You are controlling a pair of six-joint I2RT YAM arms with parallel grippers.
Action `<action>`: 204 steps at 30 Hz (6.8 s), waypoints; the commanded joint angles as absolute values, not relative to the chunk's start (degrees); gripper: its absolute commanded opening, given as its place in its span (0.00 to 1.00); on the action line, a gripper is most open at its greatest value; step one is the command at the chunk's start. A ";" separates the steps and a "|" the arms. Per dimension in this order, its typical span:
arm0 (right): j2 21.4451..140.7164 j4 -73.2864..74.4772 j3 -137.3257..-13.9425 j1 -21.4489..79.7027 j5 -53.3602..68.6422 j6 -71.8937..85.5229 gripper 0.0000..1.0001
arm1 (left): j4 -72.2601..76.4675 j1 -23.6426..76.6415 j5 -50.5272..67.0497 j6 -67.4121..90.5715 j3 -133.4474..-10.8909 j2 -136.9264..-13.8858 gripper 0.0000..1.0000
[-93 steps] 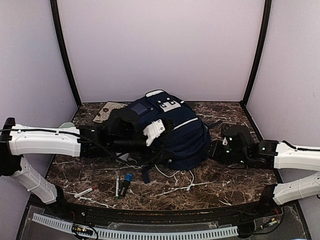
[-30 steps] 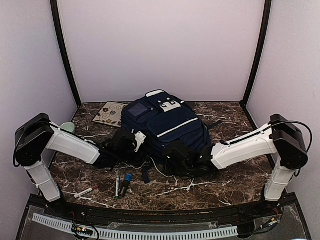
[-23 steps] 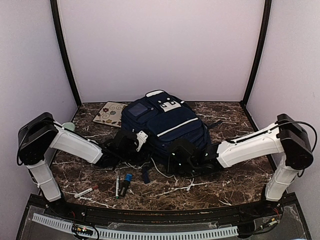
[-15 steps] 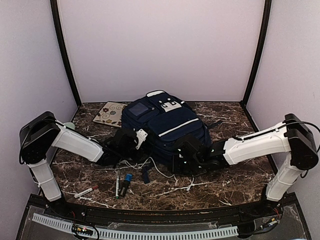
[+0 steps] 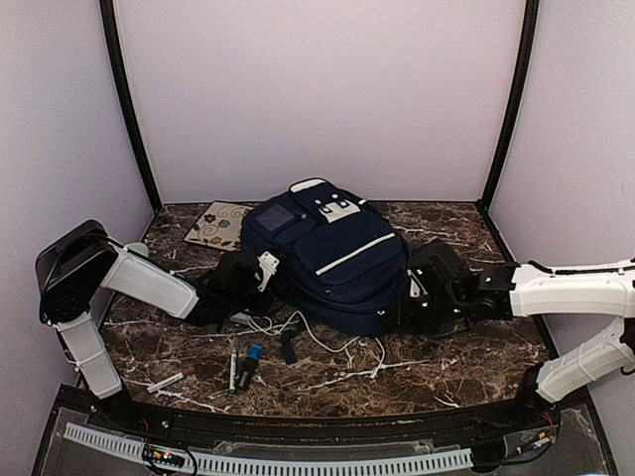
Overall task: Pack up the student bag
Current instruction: Zip the student bag into the largest pocket of the bag, then adjust the student bag at the center of the board.
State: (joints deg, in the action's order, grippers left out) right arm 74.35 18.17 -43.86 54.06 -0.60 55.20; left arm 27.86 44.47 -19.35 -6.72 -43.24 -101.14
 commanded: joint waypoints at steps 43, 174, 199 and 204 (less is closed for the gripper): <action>66.16 8.34 -33.20 39.39 9.66 34.44 0.38 | 35.78 64.86 -11.66 -50.82 -62.51 -114.44 0.39; 84.46 32.50 -59.62 26.76 -9.34 17.09 0.00 | 14.84 67.97 -5.95 -26.91 -56.41 -92.76 0.00; 94.02 31.11 -72.67 22.54 -4.97 11.05 0.00 | 15.98 68.45 0.24 -26.44 -50.93 -86.48 0.00; 87.59 26.38 -66.63 22.58 11.98 12.24 0.25 | 16.72 68.50 -0.06 -22.79 -54.34 -88.10 0.25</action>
State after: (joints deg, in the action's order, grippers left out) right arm 93.27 35.00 -70.13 26.28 9.02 10.79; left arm 18.57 67.16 -3.75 -26.09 -52.34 -89.76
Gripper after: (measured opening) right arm 0.188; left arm 0.123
